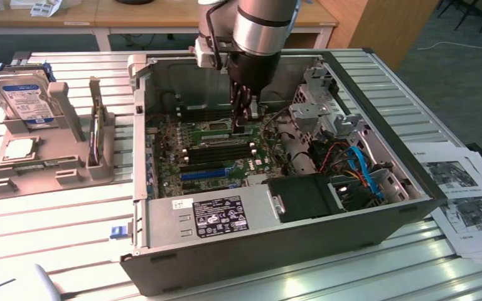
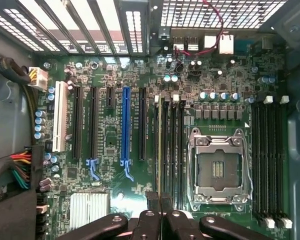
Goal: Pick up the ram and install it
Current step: 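Insert the ram into the slot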
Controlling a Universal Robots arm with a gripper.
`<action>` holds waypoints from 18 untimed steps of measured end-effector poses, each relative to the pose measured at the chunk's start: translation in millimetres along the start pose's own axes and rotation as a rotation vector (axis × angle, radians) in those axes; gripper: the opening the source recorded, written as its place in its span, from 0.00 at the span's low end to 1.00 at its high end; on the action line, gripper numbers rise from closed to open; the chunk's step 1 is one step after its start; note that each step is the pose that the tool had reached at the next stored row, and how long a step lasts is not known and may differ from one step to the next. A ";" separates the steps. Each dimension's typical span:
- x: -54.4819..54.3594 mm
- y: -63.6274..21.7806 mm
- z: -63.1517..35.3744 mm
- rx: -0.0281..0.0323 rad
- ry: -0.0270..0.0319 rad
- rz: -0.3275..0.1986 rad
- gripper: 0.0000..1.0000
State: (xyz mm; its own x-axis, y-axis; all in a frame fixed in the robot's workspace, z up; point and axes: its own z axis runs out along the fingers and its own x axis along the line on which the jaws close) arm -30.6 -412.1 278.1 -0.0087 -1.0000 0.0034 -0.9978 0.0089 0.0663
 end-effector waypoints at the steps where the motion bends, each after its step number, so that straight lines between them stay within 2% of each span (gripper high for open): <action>1: 0.0 -0.1 1.8 -0.0001 0.0001 0.000 0.12; 18: -0.1 -1.0 32.8 0.0000 -0.0002 0.000 0.12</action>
State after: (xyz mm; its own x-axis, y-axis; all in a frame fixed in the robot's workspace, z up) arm -31.7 -412.1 245.3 -0.0087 -1.0000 0.0032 -0.9978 0.0089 0.0663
